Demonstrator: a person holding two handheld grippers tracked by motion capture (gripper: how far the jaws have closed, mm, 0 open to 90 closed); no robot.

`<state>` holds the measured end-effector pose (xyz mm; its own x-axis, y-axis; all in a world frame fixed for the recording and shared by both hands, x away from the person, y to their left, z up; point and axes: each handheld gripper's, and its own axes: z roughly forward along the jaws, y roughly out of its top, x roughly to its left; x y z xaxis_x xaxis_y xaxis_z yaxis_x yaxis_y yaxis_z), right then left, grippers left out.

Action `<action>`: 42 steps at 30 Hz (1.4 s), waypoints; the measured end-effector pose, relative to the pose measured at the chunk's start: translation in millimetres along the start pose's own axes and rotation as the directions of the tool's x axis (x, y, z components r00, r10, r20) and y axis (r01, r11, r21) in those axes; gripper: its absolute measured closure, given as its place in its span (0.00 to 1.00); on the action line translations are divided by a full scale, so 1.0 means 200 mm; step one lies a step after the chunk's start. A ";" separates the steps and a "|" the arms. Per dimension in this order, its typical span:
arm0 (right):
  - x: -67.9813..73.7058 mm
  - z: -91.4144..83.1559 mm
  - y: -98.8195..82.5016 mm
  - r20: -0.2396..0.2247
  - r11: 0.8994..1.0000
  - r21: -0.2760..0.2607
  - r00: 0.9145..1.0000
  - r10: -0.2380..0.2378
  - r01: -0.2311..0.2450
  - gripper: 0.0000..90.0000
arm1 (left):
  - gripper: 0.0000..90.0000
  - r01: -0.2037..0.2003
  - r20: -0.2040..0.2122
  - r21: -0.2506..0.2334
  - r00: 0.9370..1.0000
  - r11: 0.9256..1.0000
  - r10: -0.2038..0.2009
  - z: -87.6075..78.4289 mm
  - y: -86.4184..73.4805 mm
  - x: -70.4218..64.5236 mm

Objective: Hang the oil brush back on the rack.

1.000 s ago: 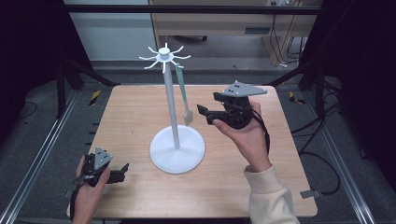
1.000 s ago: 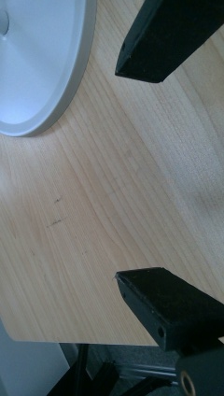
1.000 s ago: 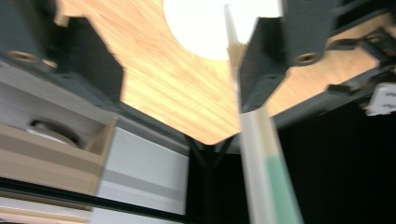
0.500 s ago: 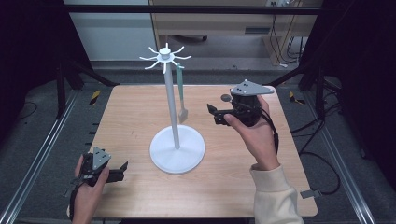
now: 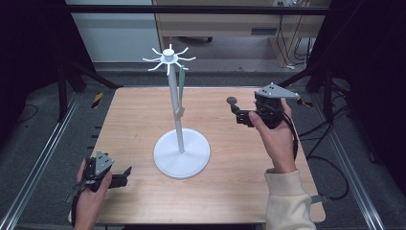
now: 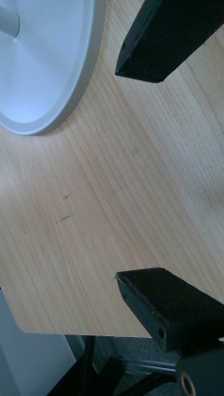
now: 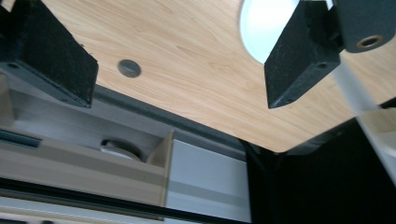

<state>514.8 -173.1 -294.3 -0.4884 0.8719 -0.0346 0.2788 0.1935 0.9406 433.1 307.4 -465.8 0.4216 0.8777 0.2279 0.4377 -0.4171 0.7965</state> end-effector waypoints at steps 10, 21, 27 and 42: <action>-0.12 0.04 -0.11 0.077 0.999 0.041 0.997 0.026 -0.029 0.13 | 0.03 -0.002 -0.011 0.003 1.000 1.000 0.002 -0.01 0.00 0.00; -0.19 0.10 -0.26 0.113 0.996 0.083 0.993 0.025 -0.034 0.14 | 0.03 0.003 -0.031 0.008 1.000 1.000 -0.003 -0.01 -0.01 0.01; -0.20 0.13 -0.35 0.113 0.992 0.113 0.993 0.041 -0.054 0.14 | 0.03 0.012 -0.034 0.007 0.999 1.000 -0.011 0.00 -0.01 0.01; -0.16 0.22 -0.74 0.088 0.968 0.230 0.993 0.081 -0.099 0.15 | 0.03 0.020 -0.067 0.004 0.998 1.000 -0.020 0.01 -0.02 0.01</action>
<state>526.6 -209.9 -446.8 -0.3897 0.9209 0.0122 0.5086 0.2041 0.8365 433.6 311.5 -469.8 0.3589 0.8995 0.2491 0.4488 -0.4003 0.7989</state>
